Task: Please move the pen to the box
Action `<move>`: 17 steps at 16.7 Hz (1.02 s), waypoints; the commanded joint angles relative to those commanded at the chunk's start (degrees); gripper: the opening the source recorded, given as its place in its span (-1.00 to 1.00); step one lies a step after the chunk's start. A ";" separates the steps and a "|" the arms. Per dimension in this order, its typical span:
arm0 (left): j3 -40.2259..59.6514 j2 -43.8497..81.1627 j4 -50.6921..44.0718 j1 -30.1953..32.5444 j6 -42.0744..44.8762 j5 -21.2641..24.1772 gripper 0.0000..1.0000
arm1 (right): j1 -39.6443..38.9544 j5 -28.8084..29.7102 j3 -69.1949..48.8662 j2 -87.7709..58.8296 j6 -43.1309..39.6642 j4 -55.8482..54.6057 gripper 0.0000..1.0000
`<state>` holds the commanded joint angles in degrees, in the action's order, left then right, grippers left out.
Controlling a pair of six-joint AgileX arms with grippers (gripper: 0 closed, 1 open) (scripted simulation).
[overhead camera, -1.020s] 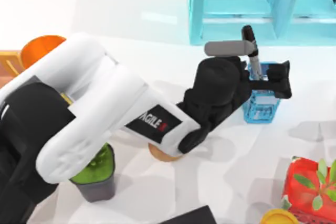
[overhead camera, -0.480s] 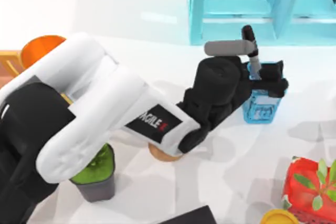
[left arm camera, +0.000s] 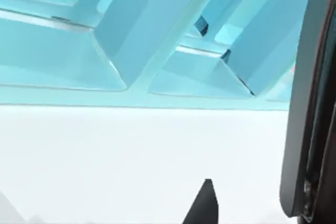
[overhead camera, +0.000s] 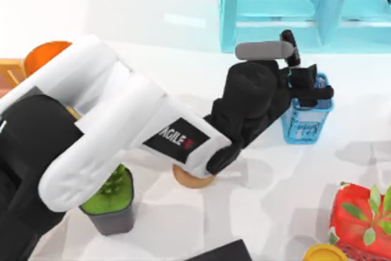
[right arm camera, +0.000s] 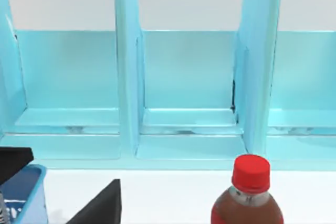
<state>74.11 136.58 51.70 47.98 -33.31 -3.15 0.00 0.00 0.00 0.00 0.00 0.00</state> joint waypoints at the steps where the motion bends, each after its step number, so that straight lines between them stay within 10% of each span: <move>1: 0.00 0.00 0.00 0.00 0.00 0.00 -1.00 | 0.00 0.00 0.00 0.00 0.00 0.00 1.00; 17: -7.08 -19.58 -10.50 -8.23 1.70 7.82 -1.00 | 0.00 0.00 0.00 0.00 0.00 0.00 1.00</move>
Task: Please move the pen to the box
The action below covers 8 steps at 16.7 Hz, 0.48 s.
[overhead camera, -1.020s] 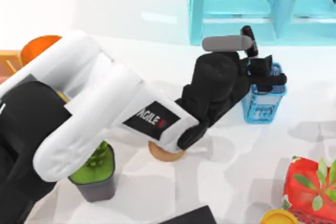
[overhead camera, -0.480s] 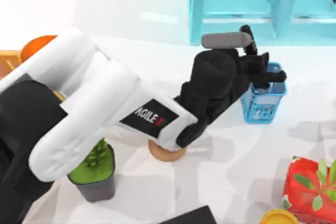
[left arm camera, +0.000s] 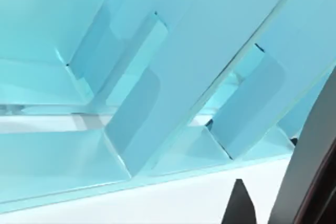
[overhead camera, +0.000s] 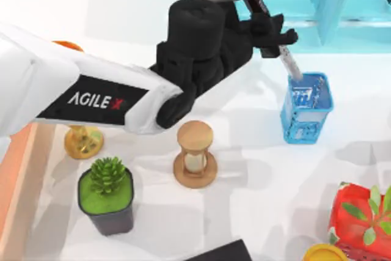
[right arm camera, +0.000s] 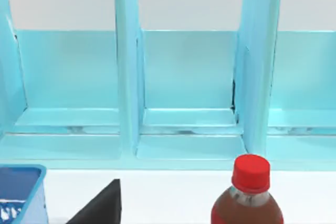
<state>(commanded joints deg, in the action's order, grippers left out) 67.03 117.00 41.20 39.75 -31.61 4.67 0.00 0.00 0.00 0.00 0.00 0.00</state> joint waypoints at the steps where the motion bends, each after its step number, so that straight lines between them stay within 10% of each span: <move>1: -1.24 -2.84 -1.68 -1.41 0.24 1.27 -1.00 | 0.00 0.00 0.00 0.00 0.00 0.00 1.00; 8: -7.90 -17.36 -10.34 -8.99 1.58 7.85 -1.00 | 0.00 0.00 0.00 0.00 0.00 0.00 1.00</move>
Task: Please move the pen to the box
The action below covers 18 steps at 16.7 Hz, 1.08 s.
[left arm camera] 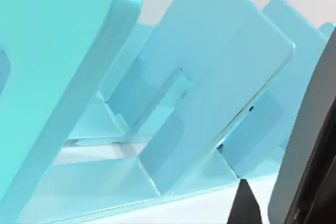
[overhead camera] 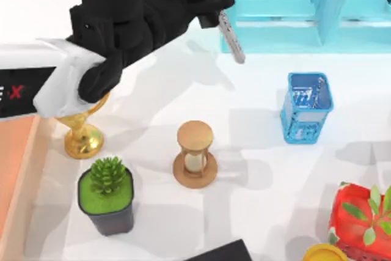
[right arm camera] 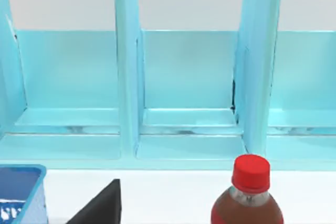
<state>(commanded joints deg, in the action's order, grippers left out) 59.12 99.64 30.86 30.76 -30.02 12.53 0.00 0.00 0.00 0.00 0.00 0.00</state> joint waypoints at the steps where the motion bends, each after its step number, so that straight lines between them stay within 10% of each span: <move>1: -0.28 -0.55 -0.34 -0.31 0.06 0.26 -1.00 | 0.00 0.00 0.00 0.00 0.00 0.00 1.00; 10: 0.21 0.06 5.43 -6.02 0.43 6.01 -1.00 | 0.00 0.00 0.00 0.00 0.00 0.00 1.00; 18: -0.30 3.14 30.94 -37.08 0.49 43.97 -1.00 | 0.00 0.00 0.00 0.00 0.00 0.00 1.00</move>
<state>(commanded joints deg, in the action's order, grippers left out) 58.82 102.77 61.81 -6.32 -29.53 56.49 0.00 0.00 0.00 0.00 0.00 0.00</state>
